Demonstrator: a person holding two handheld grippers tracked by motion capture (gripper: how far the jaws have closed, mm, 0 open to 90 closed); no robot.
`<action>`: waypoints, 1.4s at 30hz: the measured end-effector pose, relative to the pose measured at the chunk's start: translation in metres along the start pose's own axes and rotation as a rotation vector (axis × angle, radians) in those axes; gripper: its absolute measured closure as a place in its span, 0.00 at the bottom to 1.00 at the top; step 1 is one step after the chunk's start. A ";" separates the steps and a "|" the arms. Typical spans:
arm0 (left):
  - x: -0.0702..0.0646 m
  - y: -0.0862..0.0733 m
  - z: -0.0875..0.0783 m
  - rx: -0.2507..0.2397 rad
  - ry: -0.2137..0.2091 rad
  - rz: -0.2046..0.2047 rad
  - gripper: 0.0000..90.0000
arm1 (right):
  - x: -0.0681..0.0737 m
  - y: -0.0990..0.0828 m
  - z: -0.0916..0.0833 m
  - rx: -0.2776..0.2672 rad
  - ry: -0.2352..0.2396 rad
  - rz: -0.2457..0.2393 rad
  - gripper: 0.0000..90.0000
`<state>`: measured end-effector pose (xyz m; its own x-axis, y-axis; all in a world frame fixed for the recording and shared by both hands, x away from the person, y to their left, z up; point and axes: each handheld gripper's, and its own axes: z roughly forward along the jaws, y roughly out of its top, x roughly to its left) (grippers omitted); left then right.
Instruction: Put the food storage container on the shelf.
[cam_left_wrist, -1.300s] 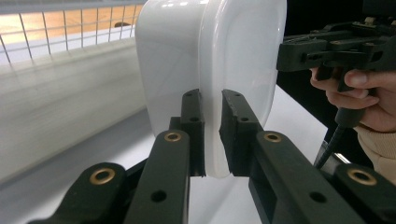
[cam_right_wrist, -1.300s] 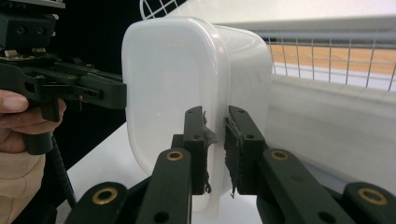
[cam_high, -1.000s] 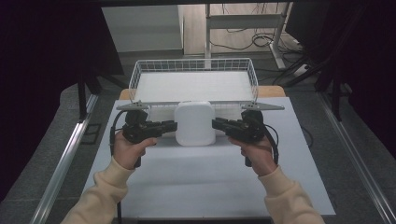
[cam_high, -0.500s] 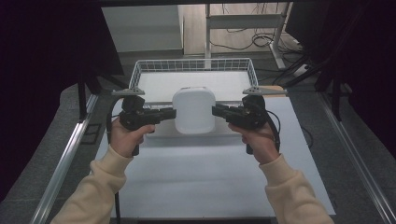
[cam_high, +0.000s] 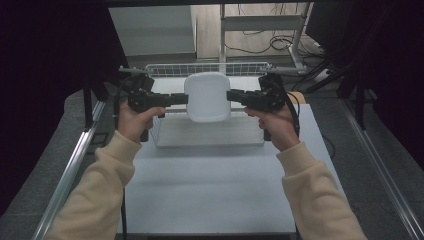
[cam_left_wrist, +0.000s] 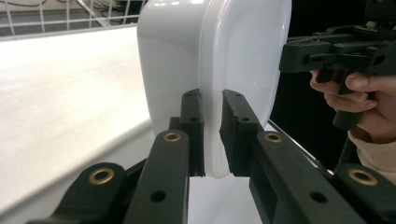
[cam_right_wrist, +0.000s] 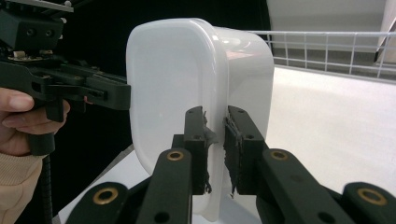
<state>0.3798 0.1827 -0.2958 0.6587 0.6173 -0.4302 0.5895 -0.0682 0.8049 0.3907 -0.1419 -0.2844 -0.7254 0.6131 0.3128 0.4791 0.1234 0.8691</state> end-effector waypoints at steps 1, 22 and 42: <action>0.003 0.003 0.001 0.003 -0.003 -0.004 0.89 | -0.006 0.007 0.005 0.012 -0.001 0.010 0.88; 0.073 0.043 0.036 0.069 -0.110 -0.301 0.87 | -0.063 0.044 0.054 0.135 -0.002 0.288 0.82; 0.101 0.044 0.058 0.057 -0.124 -0.425 0.69 | -0.086 0.043 0.080 0.135 0.010 0.424 0.65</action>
<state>0.4994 0.1968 -0.3274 0.4013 0.5014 -0.7665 0.8427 0.1260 0.5235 0.5132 -0.1270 -0.3050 -0.4556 0.6238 0.6351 0.7950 -0.0360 0.6055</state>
